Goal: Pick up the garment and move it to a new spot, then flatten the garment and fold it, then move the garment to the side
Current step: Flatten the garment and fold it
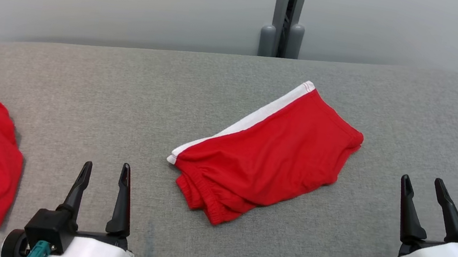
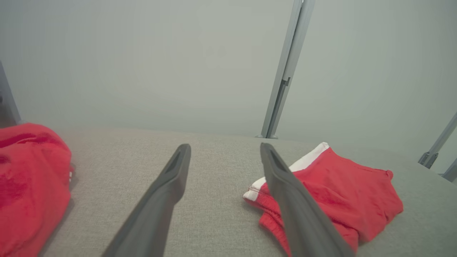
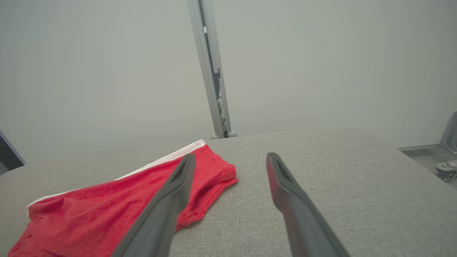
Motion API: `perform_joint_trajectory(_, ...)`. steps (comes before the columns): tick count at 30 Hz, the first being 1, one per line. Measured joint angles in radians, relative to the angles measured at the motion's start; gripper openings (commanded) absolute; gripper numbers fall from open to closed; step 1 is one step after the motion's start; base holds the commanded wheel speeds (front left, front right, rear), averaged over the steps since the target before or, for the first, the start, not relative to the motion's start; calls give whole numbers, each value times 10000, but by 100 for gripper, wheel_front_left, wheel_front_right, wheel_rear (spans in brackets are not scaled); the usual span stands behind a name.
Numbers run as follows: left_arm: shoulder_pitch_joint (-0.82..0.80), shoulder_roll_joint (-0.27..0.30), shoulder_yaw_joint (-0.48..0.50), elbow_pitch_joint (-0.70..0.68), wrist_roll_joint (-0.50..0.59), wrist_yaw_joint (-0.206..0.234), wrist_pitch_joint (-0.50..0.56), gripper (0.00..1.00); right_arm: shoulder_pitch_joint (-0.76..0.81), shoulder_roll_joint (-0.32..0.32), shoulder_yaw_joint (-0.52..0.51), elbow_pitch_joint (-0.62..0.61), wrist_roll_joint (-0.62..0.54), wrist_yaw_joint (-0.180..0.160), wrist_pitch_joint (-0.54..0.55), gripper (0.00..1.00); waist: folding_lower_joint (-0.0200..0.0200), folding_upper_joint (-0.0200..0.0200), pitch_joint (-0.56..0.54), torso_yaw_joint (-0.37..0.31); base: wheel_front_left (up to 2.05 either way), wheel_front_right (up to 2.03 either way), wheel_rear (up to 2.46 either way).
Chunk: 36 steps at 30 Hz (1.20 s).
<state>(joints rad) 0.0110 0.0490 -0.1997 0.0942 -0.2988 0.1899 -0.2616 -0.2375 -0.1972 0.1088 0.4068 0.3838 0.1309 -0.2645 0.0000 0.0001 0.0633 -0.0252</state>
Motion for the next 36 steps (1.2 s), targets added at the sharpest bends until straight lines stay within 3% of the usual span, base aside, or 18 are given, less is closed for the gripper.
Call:
perform_joint_trajectory(25, 20, -4, -646, -61, 88, 221, 0, 100, 214, -113, -213, 407, 207, 0, 0, 100, 0, 0, 140, 709, 0, 0, 0)
perform_joint_trajectory(30, -32, -2, -901, 15, 82, 184, 0, 100, -240, -203, 31, 1601, 1166, 0, 4, 100, 0, 0, 254, 926, 0, 0, 0)
perform_joint_trajectory(36, -172, -4, -1162, 102, 82, 192, 0, 100, -1308, -424, 247, 3143, 2813, 0, 740, 100, 0, 0, 482, 1433, 0, 0, 0)
